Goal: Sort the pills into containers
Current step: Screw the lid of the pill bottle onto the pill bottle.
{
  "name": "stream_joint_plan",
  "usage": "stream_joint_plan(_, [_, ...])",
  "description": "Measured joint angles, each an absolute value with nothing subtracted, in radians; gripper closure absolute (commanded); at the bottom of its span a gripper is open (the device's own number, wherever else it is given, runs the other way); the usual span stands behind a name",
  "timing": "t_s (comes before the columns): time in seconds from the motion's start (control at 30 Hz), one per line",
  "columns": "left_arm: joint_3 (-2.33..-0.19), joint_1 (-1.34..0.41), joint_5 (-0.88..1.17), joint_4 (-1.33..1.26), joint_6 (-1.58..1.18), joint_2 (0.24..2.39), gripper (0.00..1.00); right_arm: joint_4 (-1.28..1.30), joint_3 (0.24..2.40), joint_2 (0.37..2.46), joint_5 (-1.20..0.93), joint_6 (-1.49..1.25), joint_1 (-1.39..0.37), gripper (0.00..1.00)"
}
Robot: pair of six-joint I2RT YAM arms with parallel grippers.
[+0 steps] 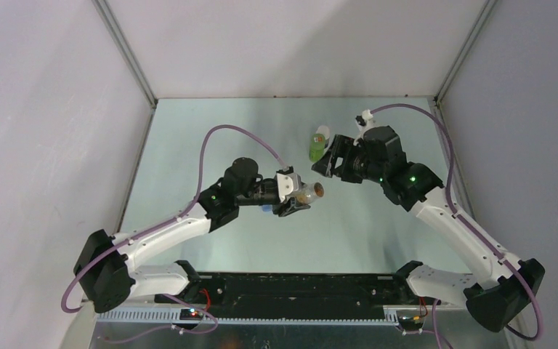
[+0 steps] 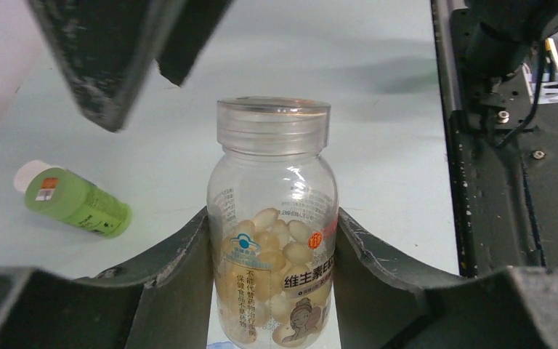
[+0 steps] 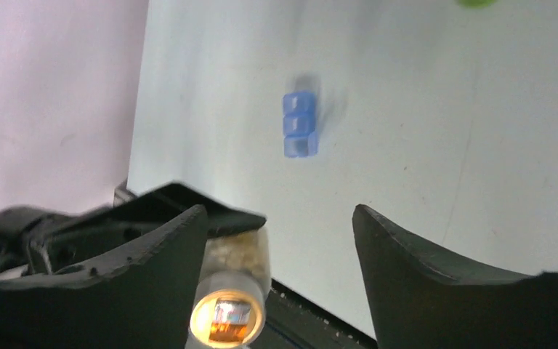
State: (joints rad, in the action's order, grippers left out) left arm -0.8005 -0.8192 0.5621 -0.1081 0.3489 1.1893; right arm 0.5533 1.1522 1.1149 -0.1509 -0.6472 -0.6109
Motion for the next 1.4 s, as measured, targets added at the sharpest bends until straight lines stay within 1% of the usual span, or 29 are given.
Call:
stream_joint_plan(0.03, [-0.801,-0.822,0.569,-0.109,0.349,1.189,1.0,0.554,1.152,1.115,-0.13,-0.655,-0.603,0.14])
stream_joint_plan(0.1, [-0.801,-0.824,0.581,-0.109,0.349,1.189,1.0,0.552,1.152,1.114,-0.105,-0.66,-0.59,0.11])
stream_joint_plan(0.3, [-0.801,-0.824,0.584,-0.109,0.349,1.189,1.0,0.546,1.152,1.078,-0.12,-0.587,-0.582,0.1])
stream_joint_plan(0.47, [-0.801,-0.824,0.585,-0.109,0.349,1.189,1.0,0.539,1.152,1.012,-0.249,-0.442,-0.579,0.06])
stream_joint_plan(0.67, [-0.801,-0.824,0.59,-0.109,0.348,1.189,1.0,0.537,1.148,0.979,-0.404,-0.346,-0.578,0.06])
stream_joint_plan(0.7, [-0.801,-0.824,0.591,-0.109,0.348,1.189,1.0,0.54,1.148,0.985,-0.422,-0.336,-0.578,0.09])
stream_joint_plan(0.8, [-0.801,-0.824,0.596,-0.109,0.348,1.189,1.0,0.549,1.147,1.01,-0.459,-0.308,-0.579,0.22])
stream_joint_plan(0.87, [-0.801,-0.824,0.601,-0.109,0.348,1.189,1.0,0.558,1.144,1.032,-0.473,-0.292,-0.58,0.28])
stream_joint_plan(0.93, [-0.801,-0.824,0.606,-0.109,0.348,1.189,1.0,0.567,1.142,1.049,-0.476,-0.282,-0.582,0.32])
stream_joint_plan(1.1, [-0.801,-0.824,0.609,-0.109,0.348,1.189,1.0,0.568,1.142,1.06,-0.469,-0.277,-0.59,0.37])
stream_joint_plan(1.4, [-0.801,-0.824,0.608,-0.109,0.348,1.189,1.0,0.556,1.142,1.093,-0.434,-0.299,-0.63,0.51])
